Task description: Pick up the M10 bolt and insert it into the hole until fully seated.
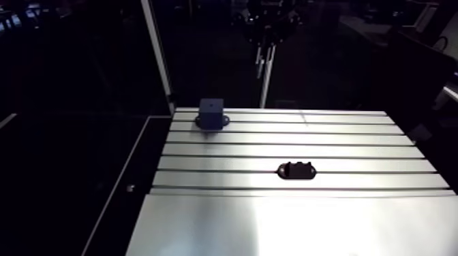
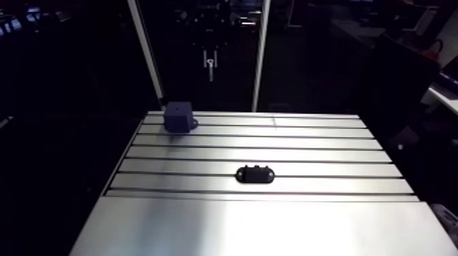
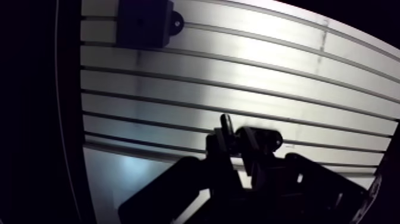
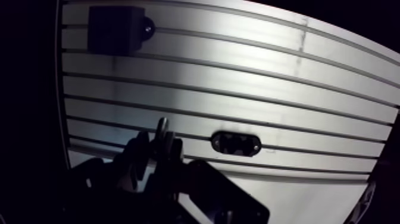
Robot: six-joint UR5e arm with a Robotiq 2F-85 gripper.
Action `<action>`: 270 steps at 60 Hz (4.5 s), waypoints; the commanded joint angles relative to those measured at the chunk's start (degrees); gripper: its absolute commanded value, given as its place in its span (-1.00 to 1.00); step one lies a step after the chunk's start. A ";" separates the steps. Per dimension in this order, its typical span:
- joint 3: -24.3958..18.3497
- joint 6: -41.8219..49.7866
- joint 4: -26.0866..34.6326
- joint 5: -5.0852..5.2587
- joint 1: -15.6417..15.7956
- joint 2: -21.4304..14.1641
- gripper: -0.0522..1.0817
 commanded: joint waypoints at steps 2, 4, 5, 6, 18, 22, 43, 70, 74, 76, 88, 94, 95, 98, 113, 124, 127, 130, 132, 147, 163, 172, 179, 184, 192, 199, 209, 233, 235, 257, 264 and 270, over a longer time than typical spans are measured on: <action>-14.14 1.05 7.30 -0.18 7.05 9.01 0.99; -14.76 1.45 7.33 -0.18 7.48 9.52 0.99; -15.30 1.66 7.40 -0.18 7.99 9.97 0.99; -15.68 1.69 7.42 -0.26 8.44 10.49 0.99; -17.81 2.57 6.82 -0.45 9.89 13.32 0.99; -18.85 3.00 6.72 -0.54 10.35 14.56 0.99; -21.21 4.32 6.54 -1.63 11.23 18.16 0.99; -24.17 5.71 7.77 -4.05 12.74 22.51 0.99; -24.18 5.74 7.84 -4.05 12.74 22.78 0.99; -24.18 5.74 7.86 -3.98 12.74 22.95 0.99; -23.94 5.83 8.54 -3.95 12.65 22.98 0.99; -23.83 5.83 8.48 -4.05 12.65 22.98 0.99; -23.76 5.83 8.47 -4.05 12.65 23.05 0.99; -23.82 5.83 8.47 -4.13 12.65 23.14 0.99; -24.17 5.92 7.95 -4.31 12.73 24.12 0.99; -24.19 6.00 7.86 -4.58 12.65 24.79 0.99; -24.11 6.00 7.86 -4.58 12.65 24.90 0.99; -24.10 6.16 7.77 -4.67 12.73 24.91 0.99; -24.17 6.33 7.77 -4.74 12.74 24.99 0.99; -24.46 6.43 7.42 -5.85 12.65 25.61 0.99; -24.11 6.79 7.42 -6.16 12.73 25.70 0.99; -23.92 6.79 7.42 -6.08 12.74 25.79 0.99; -23.92 6.79 7.33 -6.08 12.74 25.95 0.99; -23.92 6.87 7.33 -6.08 12.74 26.37 0.99; -24.08 7.47 7.33 -6.16 12.74 26.67 0.99; -24.18 7.42 7.33 -6.16 12.74 26.76 0.99; -24.18 7.50 7.33 -6.09 12.74 27.09 0.99; -24.36 7.50 7.24 -5.99 12.74 27.46 0.99; -24.36 7.50 7.32 -5.99 12.74 27.46 0.99; -24.27 7.32 5.76 -6.15 12.83 27.71 0.99; -24.36 7.32 5.75 -6.16 12.82 28.07 0.99; -24.37 7.32 5.75 -6.16 12.83 28.16 0.99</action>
